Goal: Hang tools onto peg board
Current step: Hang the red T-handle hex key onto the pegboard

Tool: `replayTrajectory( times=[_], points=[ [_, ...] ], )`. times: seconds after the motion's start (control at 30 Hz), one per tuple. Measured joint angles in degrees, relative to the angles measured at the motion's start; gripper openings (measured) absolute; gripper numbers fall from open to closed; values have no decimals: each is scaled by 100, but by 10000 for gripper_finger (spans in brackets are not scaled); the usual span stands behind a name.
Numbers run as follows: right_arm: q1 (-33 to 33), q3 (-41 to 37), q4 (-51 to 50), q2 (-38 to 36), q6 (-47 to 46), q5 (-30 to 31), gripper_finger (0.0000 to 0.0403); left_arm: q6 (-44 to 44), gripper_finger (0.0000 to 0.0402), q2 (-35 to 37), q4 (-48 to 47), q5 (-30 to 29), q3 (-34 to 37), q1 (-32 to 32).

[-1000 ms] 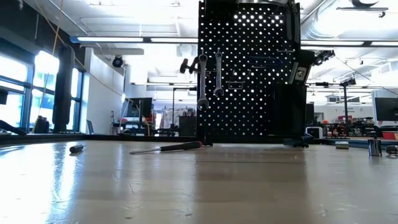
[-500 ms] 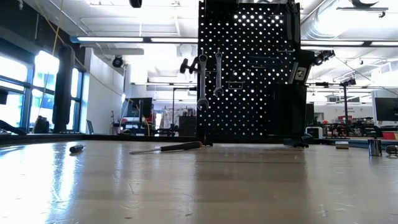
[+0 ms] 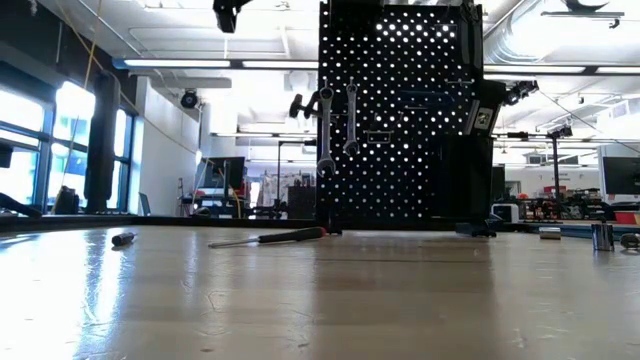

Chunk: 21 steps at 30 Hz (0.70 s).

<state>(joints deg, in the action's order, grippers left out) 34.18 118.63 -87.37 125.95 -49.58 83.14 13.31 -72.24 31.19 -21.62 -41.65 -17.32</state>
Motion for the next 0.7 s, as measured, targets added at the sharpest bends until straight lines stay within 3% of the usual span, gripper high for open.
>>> replayTrajectory(
  times=[0.27,0.7],
  points=[
    [-159,171,379,-7,827,0,0,65,203,-104,427,257,0,13],
    [-156,170,292,-7,866,-164,0,-140,203,157,466,67,2,5]
  ],
)
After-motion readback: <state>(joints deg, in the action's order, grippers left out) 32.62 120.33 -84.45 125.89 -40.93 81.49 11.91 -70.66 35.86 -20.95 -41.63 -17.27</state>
